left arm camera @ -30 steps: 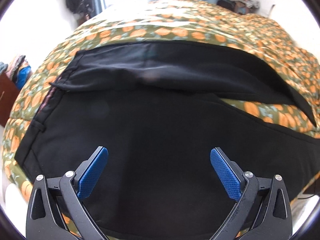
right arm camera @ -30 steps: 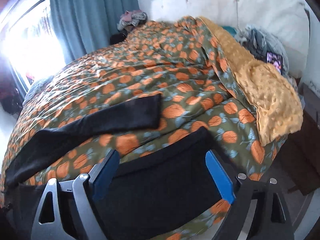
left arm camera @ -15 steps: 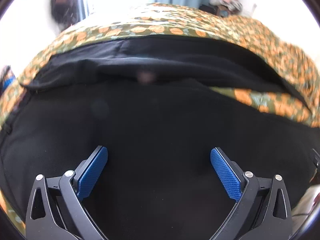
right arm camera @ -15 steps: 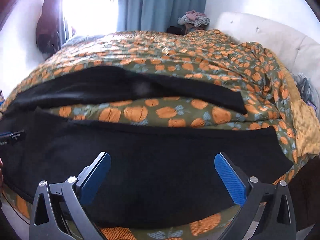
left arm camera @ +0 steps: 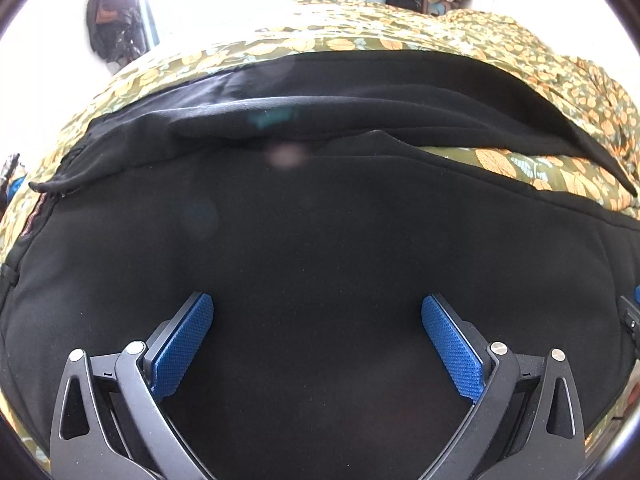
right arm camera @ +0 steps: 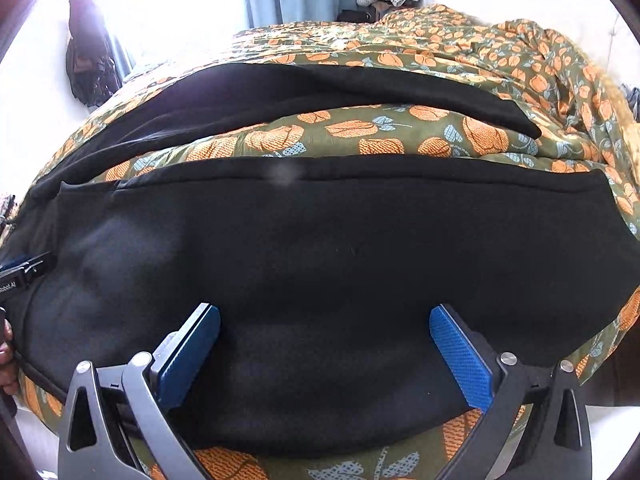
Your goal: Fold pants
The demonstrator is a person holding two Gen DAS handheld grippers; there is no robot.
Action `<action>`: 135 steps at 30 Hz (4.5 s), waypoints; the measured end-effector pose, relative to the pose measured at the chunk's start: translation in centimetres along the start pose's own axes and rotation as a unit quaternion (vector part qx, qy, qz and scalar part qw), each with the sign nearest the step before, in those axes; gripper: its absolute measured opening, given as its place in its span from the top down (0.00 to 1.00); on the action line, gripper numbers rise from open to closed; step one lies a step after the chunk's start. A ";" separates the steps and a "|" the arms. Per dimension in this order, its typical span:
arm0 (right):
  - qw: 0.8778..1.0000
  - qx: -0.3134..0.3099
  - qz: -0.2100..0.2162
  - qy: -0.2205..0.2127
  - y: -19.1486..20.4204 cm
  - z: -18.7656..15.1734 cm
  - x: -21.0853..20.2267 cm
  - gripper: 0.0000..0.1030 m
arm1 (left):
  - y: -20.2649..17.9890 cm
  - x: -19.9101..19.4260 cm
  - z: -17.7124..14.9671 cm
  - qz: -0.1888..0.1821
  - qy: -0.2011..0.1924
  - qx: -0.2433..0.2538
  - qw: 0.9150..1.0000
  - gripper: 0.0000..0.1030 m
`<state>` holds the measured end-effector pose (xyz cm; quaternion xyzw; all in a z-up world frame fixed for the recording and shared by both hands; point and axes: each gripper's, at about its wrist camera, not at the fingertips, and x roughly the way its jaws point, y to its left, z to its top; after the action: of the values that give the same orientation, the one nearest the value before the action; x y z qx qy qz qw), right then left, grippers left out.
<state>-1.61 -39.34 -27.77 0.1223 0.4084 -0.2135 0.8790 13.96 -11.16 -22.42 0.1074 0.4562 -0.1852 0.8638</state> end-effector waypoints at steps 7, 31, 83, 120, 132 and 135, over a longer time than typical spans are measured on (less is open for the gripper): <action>1.000 -0.001 -0.003 0.002 0.2 0.2 0.1 0.00 | -0.1 0.2 0.2 0.001 0.006 0.010 1.000 0.00; 1.000 0.003 -0.007 -0.013 0.1 -0.2 -0.2 0.00 | -0.4 0.1 -0.1 0.003 -0.002 0.017 1.000 0.00; 1.000 0.003 -0.006 -0.011 -0.2 0.4 -0.5 0.00 | -0.6 -0.2 0.4 0.003 0.008 0.016 1.000 0.00; 0.818 0.437 0.374 -0.023 -20.6 14.6 6.3 0.01 | 3.8 -8.0 2.0 -0.011 -0.003 -0.036 0.999 0.00; 0.830 0.517 0.204 -0.055 -23.8 16.7 10.6 0.36 | 4.1 -8.6 2.4 -0.005 -0.007 -0.038 0.999 0.00; 0.860 0.480 0.173 -0.024 -23.6 17.4 10.6 0.82 | 4.3 -7.5 2.5 -0.007 0.014 -0.051 0.999 0.00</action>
<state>4.84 -69.75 -25.79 0.5922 0.2067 -0.2306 0.7439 13.77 -6.46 -14.72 0.0626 0.4777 -0.1657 0.8605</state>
